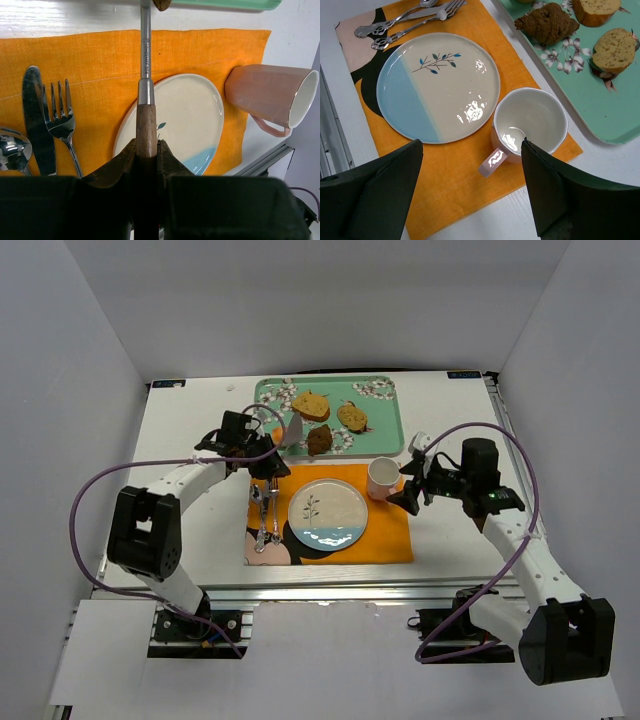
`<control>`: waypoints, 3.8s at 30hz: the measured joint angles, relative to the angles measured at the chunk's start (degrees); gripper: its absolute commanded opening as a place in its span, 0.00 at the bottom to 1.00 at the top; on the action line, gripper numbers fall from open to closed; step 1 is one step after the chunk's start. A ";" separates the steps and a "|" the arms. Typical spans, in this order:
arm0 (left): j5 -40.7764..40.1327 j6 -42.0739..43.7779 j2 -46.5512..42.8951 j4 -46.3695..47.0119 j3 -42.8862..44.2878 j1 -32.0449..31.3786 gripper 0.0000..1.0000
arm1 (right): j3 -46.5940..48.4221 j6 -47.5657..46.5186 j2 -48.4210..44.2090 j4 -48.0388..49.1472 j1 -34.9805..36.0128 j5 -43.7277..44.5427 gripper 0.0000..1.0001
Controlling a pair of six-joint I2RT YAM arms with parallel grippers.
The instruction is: Place the bread
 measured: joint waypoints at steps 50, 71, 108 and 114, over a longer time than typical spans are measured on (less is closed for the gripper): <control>-1.79 8.50 12.55 -6.34 9.16 4.76 0.00 | -1.03 1.07 -0.28 1.53 -1.97 -1.51 0.84; -2.32 11.56 8.98 -5.03 3.37 5.27 0.00 | -1.31 1.07 -0.68 1.51 -2.58 -1.97 0.84; 2.49 16.63 9.46 -6.03 3.08 9.44 0.00 | -2.25 1.60 -2.08 1.64 -3.04 -2.82 0.84; 2.62 15.34 7.69 -8.70 3.08 9.49 0.00 | -2.27 2.23 -2.08 2.29 -3.04 -3.37 0.84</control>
